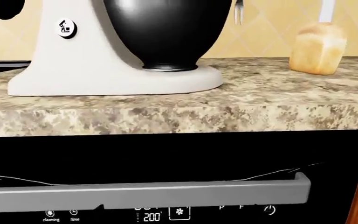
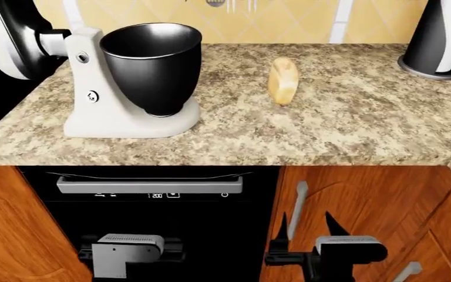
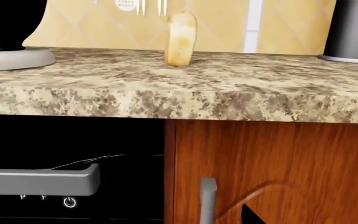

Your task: Place the bread in the stand mixer bowl.

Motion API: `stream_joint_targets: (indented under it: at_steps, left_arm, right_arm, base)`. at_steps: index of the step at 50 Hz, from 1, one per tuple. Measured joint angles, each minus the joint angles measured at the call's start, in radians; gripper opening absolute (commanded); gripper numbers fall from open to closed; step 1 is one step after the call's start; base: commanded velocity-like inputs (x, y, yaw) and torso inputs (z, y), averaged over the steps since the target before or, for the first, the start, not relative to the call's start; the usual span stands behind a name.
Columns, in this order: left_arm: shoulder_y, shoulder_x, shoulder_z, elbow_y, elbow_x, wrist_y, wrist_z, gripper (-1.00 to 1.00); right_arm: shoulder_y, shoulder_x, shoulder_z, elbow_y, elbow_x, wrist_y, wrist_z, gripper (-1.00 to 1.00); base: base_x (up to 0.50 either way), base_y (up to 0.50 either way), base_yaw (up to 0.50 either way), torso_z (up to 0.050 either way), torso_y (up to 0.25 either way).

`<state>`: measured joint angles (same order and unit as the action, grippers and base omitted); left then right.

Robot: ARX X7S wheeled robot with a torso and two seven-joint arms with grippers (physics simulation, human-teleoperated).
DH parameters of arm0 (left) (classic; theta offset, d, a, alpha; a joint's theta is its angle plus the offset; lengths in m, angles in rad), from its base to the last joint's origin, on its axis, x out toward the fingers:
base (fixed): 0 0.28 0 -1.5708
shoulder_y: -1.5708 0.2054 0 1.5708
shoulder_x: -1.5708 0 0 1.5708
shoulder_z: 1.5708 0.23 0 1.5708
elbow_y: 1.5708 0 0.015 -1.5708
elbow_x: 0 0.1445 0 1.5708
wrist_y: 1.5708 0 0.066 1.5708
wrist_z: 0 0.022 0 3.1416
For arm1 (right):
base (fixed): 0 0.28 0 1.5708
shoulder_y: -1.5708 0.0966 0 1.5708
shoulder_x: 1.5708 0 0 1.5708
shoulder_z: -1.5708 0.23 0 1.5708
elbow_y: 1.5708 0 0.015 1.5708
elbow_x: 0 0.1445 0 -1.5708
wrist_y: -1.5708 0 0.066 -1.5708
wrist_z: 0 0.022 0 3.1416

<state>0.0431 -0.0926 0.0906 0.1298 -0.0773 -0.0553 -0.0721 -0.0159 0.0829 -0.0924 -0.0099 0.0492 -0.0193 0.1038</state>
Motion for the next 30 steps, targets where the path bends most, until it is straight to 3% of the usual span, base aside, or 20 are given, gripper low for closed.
stream_joint_targets:
  at_steps: [11,14,17,21,26,30]
  left_arm:
    - [0.118,-0.096,-0.063,0.505,-0.115,-0.232,-0.012,1.0]
    - [0.158,-0.173,-0.078,0.612,-0.161,-0.217,-0.076,1.0]
    - [0.191,-0.315,-0.064,0.691,-0.215,-0.158,-0.209,1.0]
    - [0.249,-0.573,-0.031,0.766,-0.255,-0.015,-0.455,1.0]
    - [0.326,-0.901,0.036,0.826,-0.225,0.174,-0.784,1.0]
    - [0.367,-1.091,0.087,0.856,-0.183,0.282,-0.982,1.0]
  right_arm:
    - [-0.003,0.023,-0.006,-0.055,0.014,0.033,0.016,1.0]
    - [-0.004,0.029,-0.006,-0.07,0.019,0.042,0.02,1.0]
    - [-0.004,0.034,-0.007,-0.084,0.023,0.05,0.023,1.0]
    - [-0.004,0.041,-0.007,-0.097,0.03,0.059,0.027,1.0]
    - [-0.006,0.049,-0.006,-0.123,0.043,0.076,0.029,1.0]
    - [-0.006,0.056,-0.005,-0.144,0.051,0.092,0.034,1.0]
  base:
    - [0.0,0.0,0.0,0.0,0.0]
    - [0.0,0.0,0.0,0.0,0.0]
    - [0.0,0.0,0.0,0.0,0.0]
    - [0.0,0.0,0.0,0.0,0.0]
    - [0.0,0.0,0.0,0.0,0.0]
    - [0.0,0.0,0.0,0.0,0.0]
